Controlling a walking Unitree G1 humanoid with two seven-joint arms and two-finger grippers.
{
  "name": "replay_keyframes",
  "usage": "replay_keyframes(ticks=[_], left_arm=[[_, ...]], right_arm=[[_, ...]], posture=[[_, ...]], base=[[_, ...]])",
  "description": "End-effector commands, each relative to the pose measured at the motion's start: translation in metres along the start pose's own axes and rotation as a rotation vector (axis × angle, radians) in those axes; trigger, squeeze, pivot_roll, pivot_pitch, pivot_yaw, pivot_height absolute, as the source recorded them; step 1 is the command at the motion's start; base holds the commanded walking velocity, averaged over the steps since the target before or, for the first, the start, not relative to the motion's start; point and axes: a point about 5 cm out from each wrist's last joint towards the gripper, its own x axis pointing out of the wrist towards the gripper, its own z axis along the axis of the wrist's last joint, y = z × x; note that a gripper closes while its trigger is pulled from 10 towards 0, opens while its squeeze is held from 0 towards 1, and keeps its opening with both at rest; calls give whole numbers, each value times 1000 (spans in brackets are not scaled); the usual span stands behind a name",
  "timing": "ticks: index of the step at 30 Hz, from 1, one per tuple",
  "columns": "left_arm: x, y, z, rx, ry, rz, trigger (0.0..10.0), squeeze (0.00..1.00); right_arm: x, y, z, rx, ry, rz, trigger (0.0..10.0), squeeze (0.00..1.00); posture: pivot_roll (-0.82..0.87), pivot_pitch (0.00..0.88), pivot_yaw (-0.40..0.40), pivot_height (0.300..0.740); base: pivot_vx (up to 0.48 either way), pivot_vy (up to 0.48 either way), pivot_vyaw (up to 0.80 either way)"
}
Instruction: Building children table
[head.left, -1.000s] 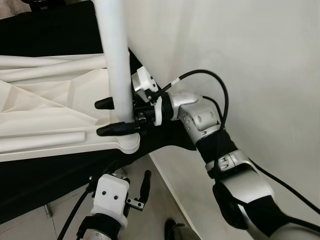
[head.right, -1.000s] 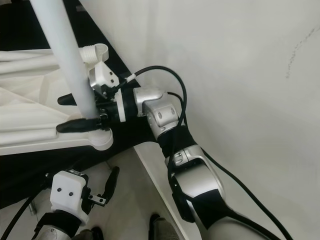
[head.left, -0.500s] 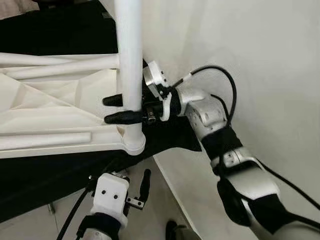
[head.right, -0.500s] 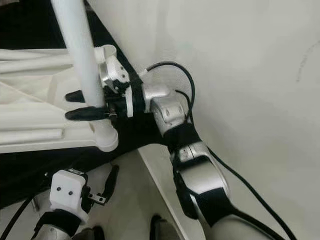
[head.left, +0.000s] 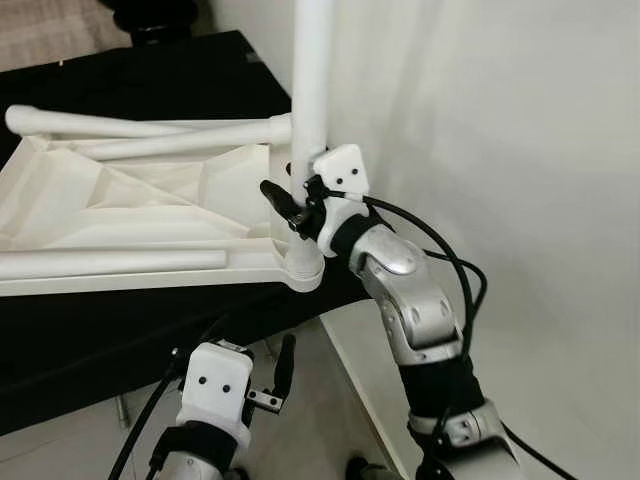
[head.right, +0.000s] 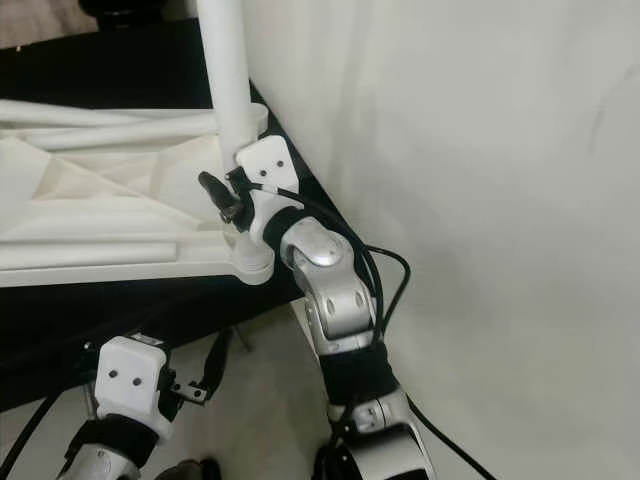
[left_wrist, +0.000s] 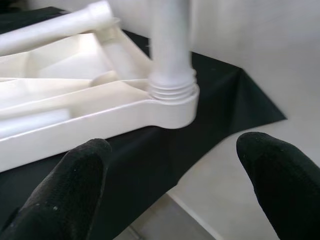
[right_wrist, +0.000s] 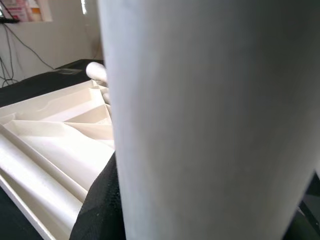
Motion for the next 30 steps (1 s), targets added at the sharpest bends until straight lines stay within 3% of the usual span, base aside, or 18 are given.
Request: replay_keyframes(ticks=[1,2,6,7,8,10,11,14,17,18,24,27,28,29,30], left_arm=[[-2,0,-5,-11,30,-9,10000,0],[-2,0,-6,-10,30,-8,10000,0],[-3,0,-5,-9,31,-6,10000,0],[-3,0,-5,-9,33,-9,10000,0],[-3,0,-5,-9,33,-9,10000,0],[-4,-1,-4,-11,34,-14,10000,0],[-4,-1,-4,-11,34,-14,10000,0],[-5,-2,-4,-13,35,-17,10000,0],[-7,-3,-3,-14,37,-19,10000,0],[-7,-3,-3,-15,38,-19,10000,0],[-10,-4,-2,-15,42,-17,10000,0],[-11,-4,-2,-16,44,-16,10000,0],[-12,-4,-2,-16,45,-15,10000,0],[-12,-4,-1,-16,46,-16,10000,0],[-12,-4,-1,-16,46,-16,10000,0]], right_arm=[[12,13,-28,69,137,5,0,0],[17,14,-20,80,126,1,10000,0],[25,16,-3,102,54,46,10000,0],[28,21,13,119,-30,161,10000,1000],[28,21,13,119,-30,161,10000,1000],[29,25,27,129,-129,395,10000,1000],[29,25,27,129,-129,395,10000,1000],[22,26,26,-4,-154,630,10000,1000],[23,23,21,-92,-122,730,10000,1000],[24,23,19,-92,-99,779,10000,0],[25,24,17,-80,-60,968,10000,0],[27,24,17,-86,-47,1004,10000,0],[28,25,17,-87,-43,1028,9255,0],[29,26,16,-80,-40,1048,0,0],[29,26,16,-74,-39,1061,0,0]], posture=[[-27,252,-50,740],[-19,250,-47,740],[-19,254,-44,740],[-18,258,-43,740],[-18,258,-43,740],[-15,263,-42,740],[-15,263,-42,740],[-3,271,-45,740],[2,275,-46,740],[9,279,-47,740],[18,292,-48,740],[21,294,-46,740],[23,295,-45,740],[23,295,-45,740],[23,295,-45,740]], base=[[0,0,0],[0,0,0],[0,0,0],[0,0,0],[0,0,0],[0,0,0],[0,0,0],[0,0,0],[0,0,0],[0,0,0],[0,0,0],[0,0,0],[0,0,0],[0,0,0],[0,0,0]])
